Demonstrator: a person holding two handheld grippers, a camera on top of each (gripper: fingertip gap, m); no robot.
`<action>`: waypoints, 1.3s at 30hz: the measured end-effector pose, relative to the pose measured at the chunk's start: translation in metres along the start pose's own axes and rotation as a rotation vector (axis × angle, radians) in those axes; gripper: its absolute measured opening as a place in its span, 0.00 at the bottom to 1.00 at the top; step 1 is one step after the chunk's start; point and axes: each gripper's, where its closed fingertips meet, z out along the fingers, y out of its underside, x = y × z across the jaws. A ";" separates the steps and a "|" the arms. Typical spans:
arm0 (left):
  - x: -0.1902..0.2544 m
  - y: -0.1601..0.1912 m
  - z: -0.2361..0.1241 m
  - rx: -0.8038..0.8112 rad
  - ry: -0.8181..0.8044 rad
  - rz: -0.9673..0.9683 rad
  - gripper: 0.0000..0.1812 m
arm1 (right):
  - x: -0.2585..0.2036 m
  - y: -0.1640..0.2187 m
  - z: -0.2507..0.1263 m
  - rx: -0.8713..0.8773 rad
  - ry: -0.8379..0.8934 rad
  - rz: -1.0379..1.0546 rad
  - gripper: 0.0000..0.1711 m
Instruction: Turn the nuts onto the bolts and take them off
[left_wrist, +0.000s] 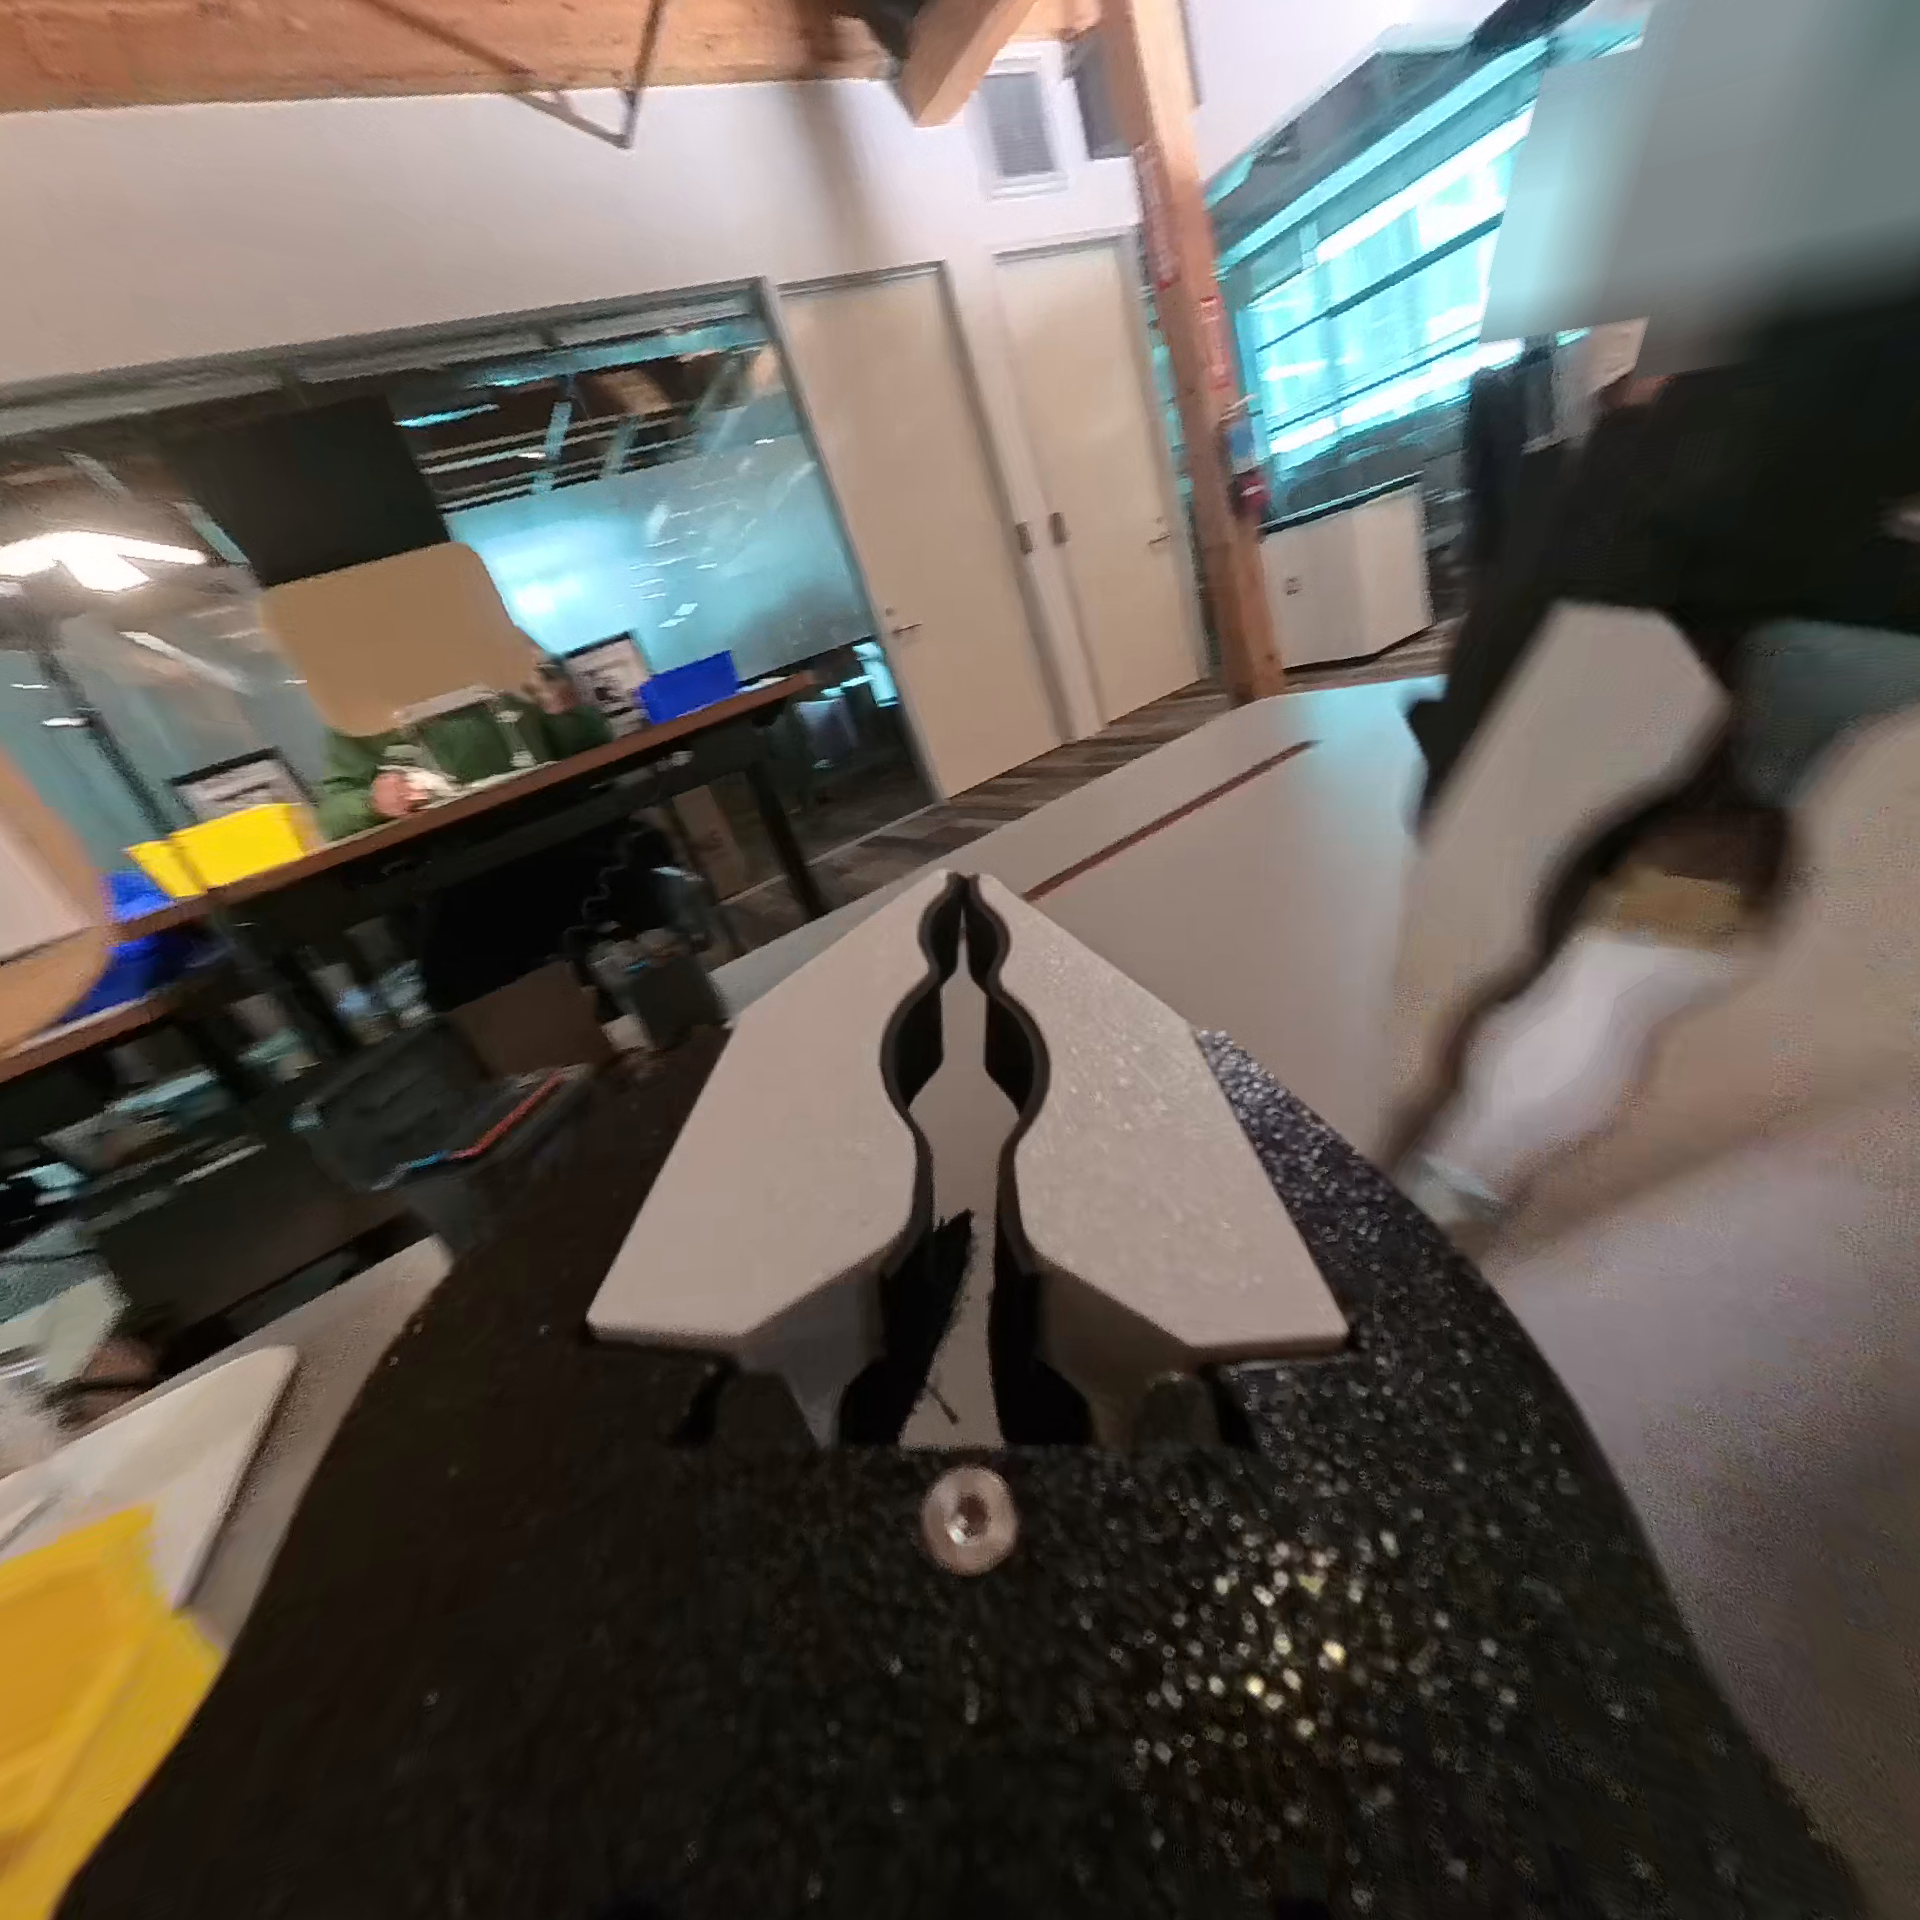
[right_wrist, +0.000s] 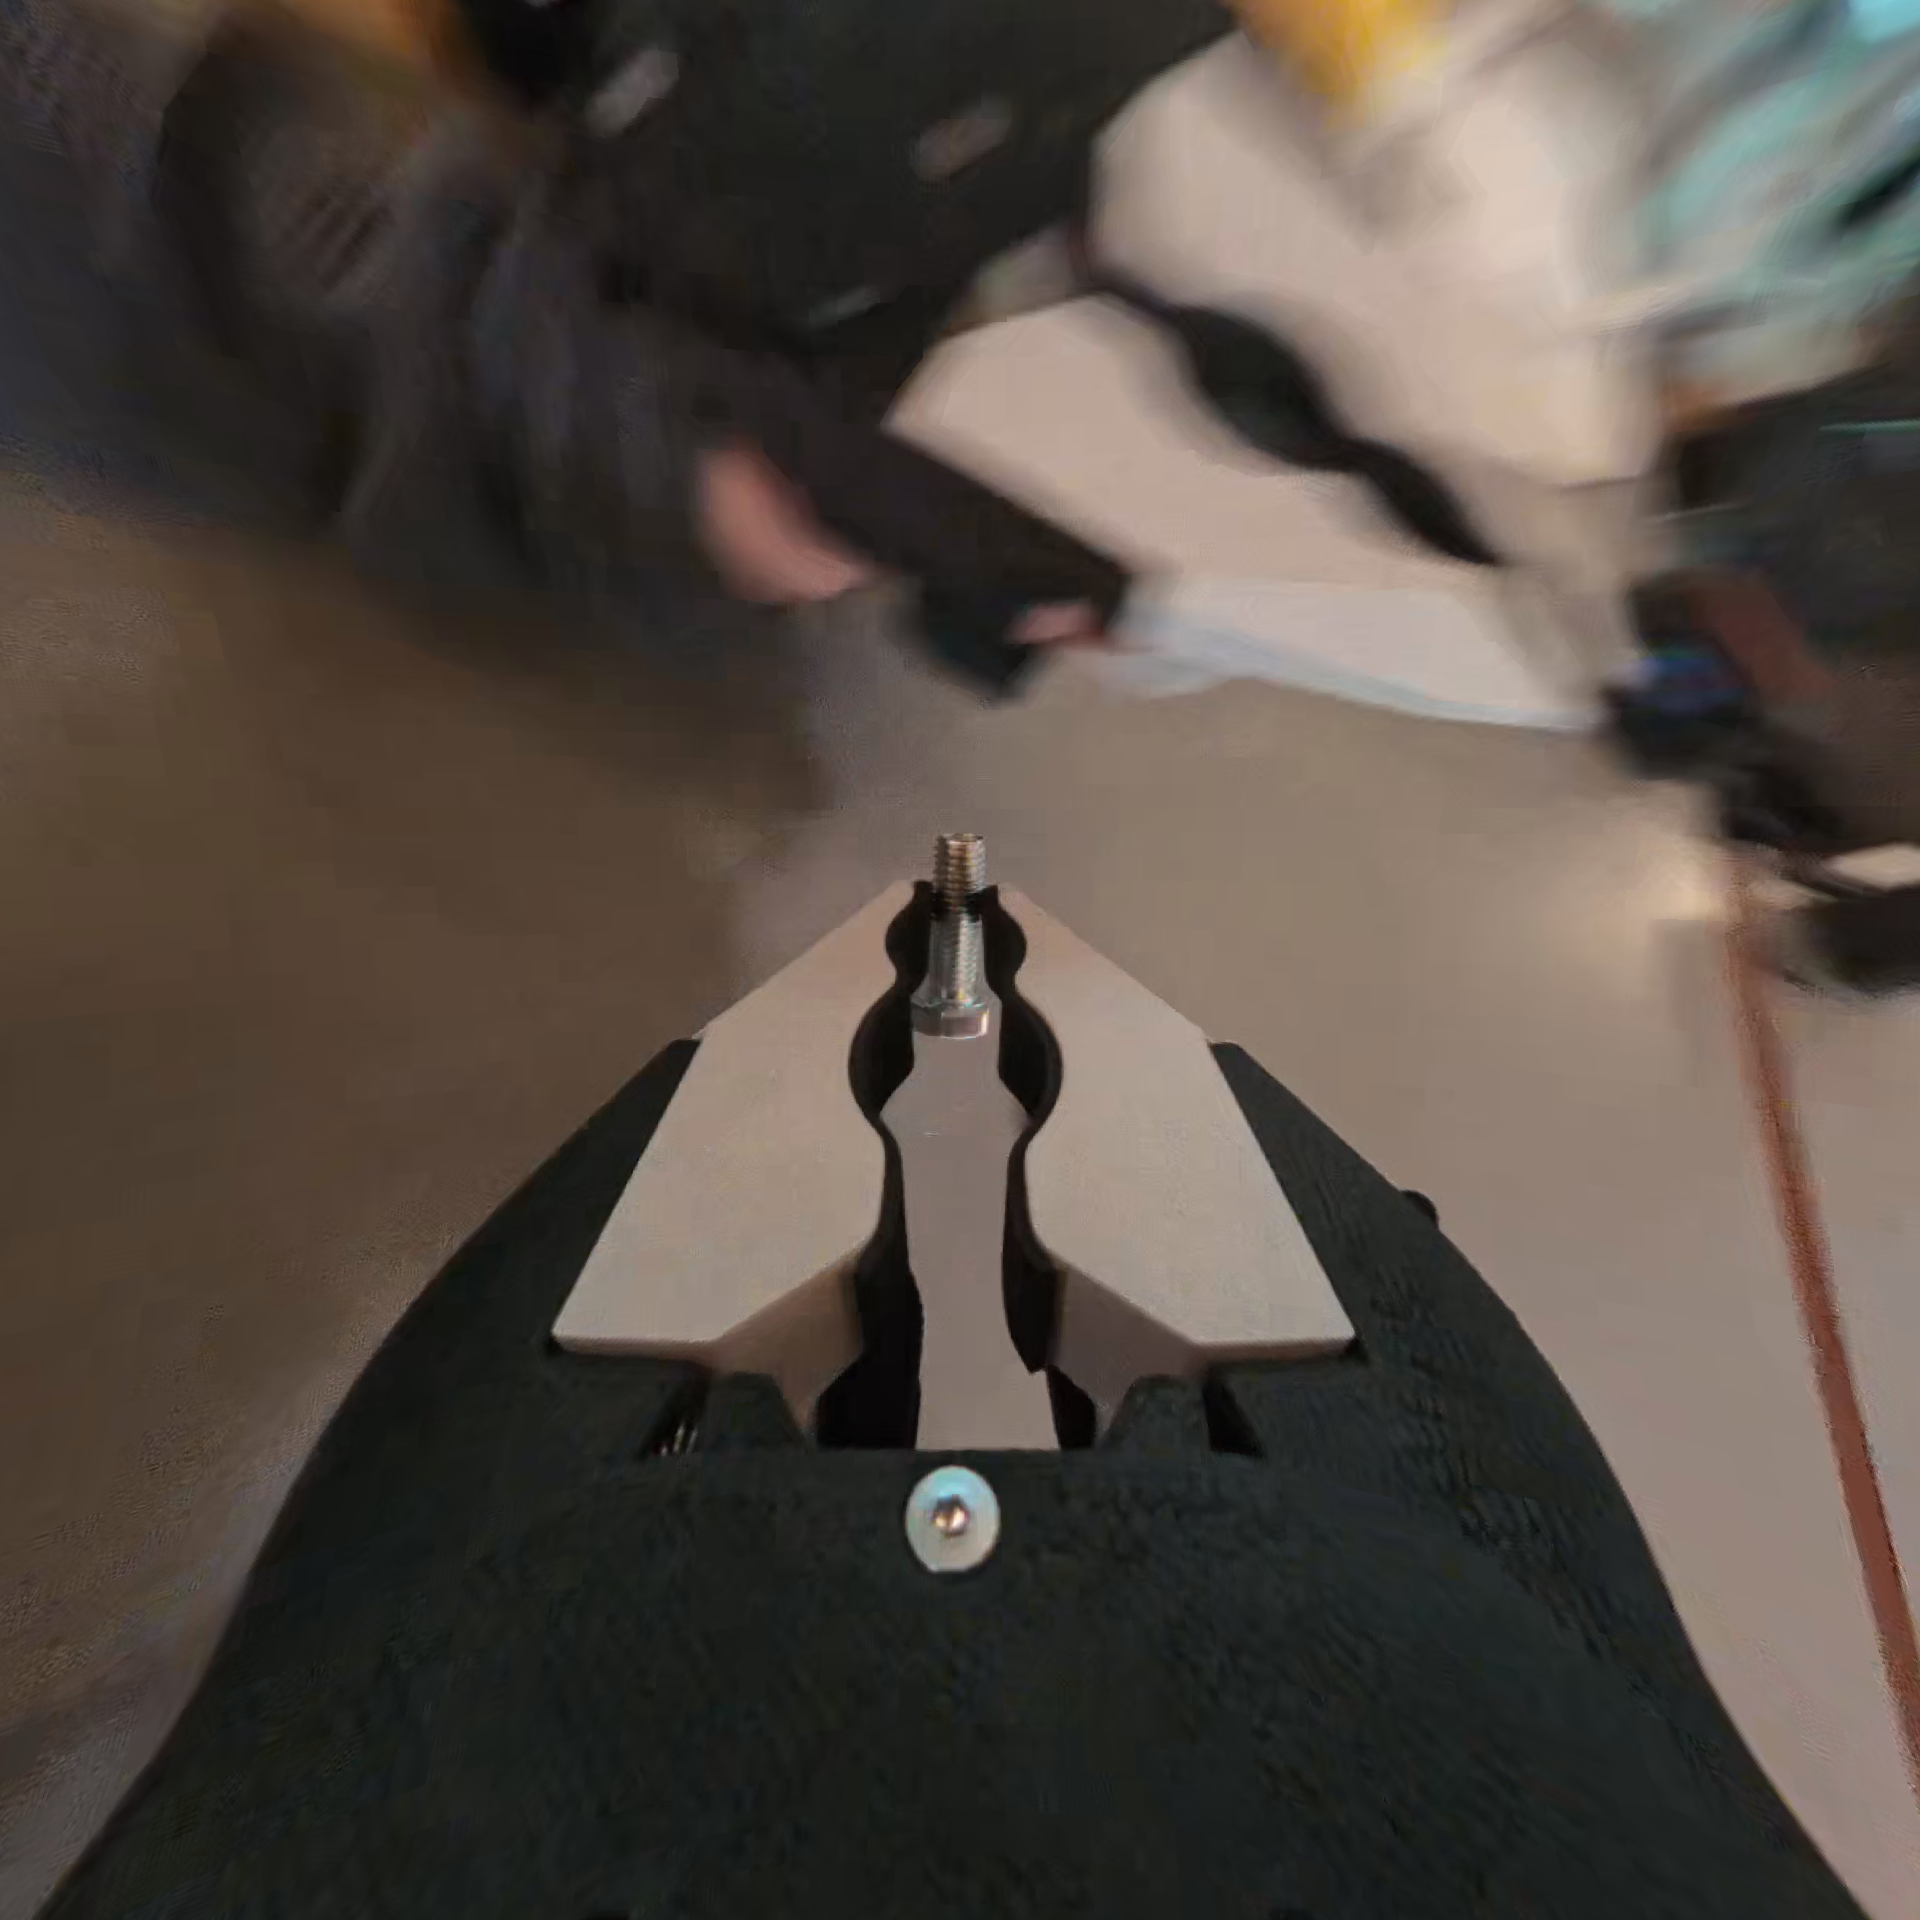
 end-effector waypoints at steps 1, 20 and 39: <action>0.009 -0.001 0.002 0.006 0.060 -0.035 0.00 | 0.022 -0.005 -0.014 0.120 0.120 0.091 0.05; 0.110 -0.018 -0.007 -0.023 0.701 -0.424 0.24 | 0.025 -0.012 -0.095 0.871 -0.049 0.495 0.04; 0.146 -0.047 -0.051 0.030 1.153 -0.645 0.12 | -0.014 -0.030 -0.116 1.022 -0.398 0.478 0.05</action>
